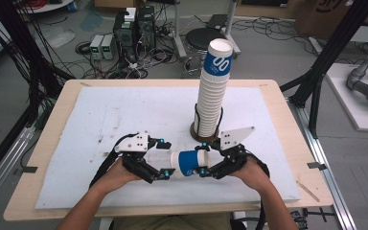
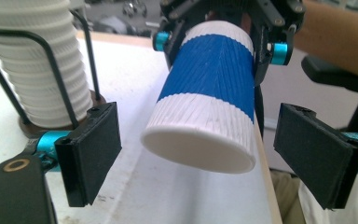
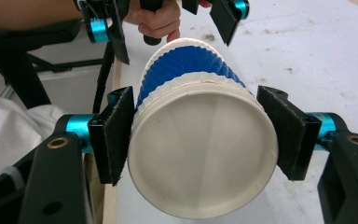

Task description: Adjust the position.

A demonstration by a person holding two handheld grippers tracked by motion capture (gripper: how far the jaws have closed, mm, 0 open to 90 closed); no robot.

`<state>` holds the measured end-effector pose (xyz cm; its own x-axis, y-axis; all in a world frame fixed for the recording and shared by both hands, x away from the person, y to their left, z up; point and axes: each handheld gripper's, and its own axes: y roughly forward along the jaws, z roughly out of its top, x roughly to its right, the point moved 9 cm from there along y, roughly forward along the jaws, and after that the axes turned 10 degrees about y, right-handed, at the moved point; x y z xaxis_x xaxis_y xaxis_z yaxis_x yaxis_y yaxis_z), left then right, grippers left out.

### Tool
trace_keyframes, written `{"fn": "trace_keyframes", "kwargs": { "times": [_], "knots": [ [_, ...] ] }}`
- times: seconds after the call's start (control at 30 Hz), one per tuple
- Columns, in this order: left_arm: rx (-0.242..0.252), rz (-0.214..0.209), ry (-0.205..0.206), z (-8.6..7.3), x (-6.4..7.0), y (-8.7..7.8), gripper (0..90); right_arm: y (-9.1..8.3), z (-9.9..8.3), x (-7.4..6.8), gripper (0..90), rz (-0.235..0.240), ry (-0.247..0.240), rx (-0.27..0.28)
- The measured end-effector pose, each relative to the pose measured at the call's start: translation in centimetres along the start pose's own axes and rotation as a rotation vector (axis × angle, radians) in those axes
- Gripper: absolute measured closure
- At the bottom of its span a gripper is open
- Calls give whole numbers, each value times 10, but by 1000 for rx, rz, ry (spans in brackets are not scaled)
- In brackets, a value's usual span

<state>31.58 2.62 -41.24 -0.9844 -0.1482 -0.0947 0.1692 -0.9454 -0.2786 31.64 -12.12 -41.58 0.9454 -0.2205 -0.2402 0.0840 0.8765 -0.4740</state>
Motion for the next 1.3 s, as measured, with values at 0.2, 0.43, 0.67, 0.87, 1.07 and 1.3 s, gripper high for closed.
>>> {"fn": "trace_keyframes", "kwargs": {
  "times": [0.2, 0.43, 0.67, 0.87, 1.07, 1.3],
  "knots": [
    [82, 13, -14, 5, -2, -3, 146, -8, 5, 1, 313, 15, 1, 78],
    [111, 9, -17, 7, 0, 1, 130, -11, 7, 0, 313, 44, 2, 137],
    [108, -9, -14, 6, 4, 8, 130, -10, 11, -2, 313, 90, 17, 181],
    [111, -30, -17, 6, 8, 13, 132, -10, 14, -4, 313, 130, 38, 227],
    [91, -42, -13, 4, 9, 14, 208, -8, 12, -4, 314, 144, 54, 221],
    [72, -48, -3, 2, 8, 12, 264, -5, 9, -2, 318, 141, 68, 201]
  ]
}}
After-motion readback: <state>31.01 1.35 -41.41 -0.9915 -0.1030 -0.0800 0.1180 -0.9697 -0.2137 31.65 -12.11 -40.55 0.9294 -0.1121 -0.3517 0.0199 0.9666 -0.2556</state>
